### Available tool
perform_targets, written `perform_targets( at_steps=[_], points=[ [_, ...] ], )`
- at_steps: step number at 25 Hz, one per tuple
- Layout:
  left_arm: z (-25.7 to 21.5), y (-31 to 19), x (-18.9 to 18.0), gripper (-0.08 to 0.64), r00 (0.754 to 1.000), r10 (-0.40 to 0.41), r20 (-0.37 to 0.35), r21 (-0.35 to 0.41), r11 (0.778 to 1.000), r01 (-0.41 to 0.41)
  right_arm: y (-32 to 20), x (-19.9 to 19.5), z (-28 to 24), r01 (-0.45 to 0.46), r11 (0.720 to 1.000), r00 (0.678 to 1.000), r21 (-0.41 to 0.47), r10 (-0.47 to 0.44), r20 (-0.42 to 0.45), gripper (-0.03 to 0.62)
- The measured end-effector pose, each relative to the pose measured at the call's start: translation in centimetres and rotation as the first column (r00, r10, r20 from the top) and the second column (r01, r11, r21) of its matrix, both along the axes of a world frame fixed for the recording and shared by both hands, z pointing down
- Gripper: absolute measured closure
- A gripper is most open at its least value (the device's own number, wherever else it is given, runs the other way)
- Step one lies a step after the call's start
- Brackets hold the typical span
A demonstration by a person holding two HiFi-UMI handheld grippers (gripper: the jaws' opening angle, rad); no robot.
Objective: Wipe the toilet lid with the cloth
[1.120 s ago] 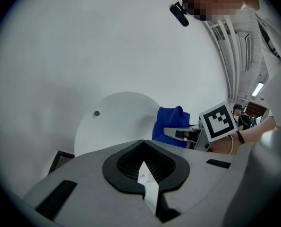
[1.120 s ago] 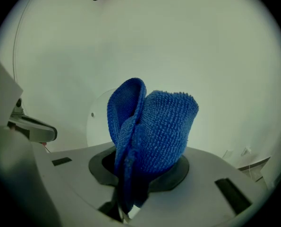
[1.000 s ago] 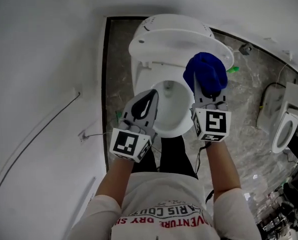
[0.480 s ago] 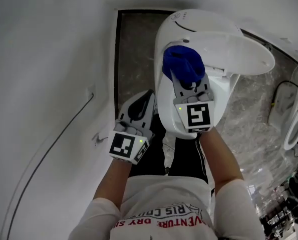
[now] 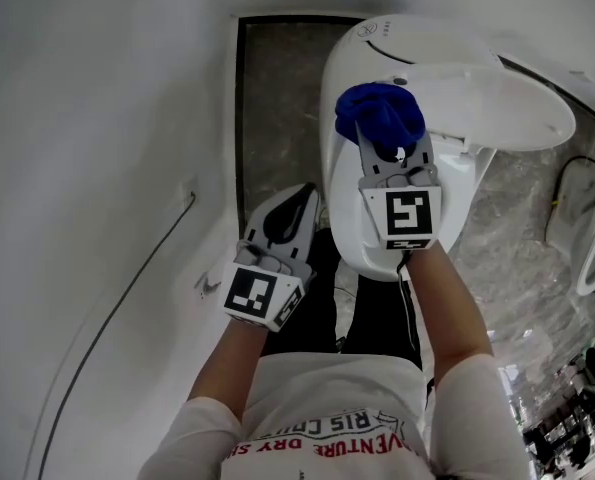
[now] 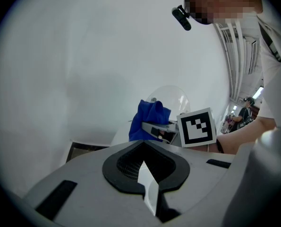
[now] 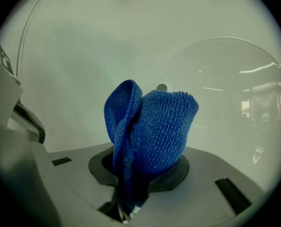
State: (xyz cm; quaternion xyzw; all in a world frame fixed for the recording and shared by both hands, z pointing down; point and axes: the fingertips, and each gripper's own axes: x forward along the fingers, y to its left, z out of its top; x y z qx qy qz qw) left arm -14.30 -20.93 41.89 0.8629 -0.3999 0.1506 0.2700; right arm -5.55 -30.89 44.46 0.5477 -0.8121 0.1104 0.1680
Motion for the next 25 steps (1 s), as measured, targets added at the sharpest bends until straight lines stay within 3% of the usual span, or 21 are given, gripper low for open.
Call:
perform_targets(
  at_steps=[12,25],
  points=[
    [1.0,1.4,5.2,0.554,0.996,0.087,0.015,-0.005,0.996,-0.087,-0.1,7.1,0.8,-0.107,0.994,0.994,-0.022,0.107,-0.006,0.499],
    [0.4,3.3,13.7,0.554,0.998,0.065,-0.018,-0.014,0.998,-0.066,2.6,19.5,1.5,-0.229,0.971,0.971,-0.066,0.224,-0.077,0.499]
  ],
)
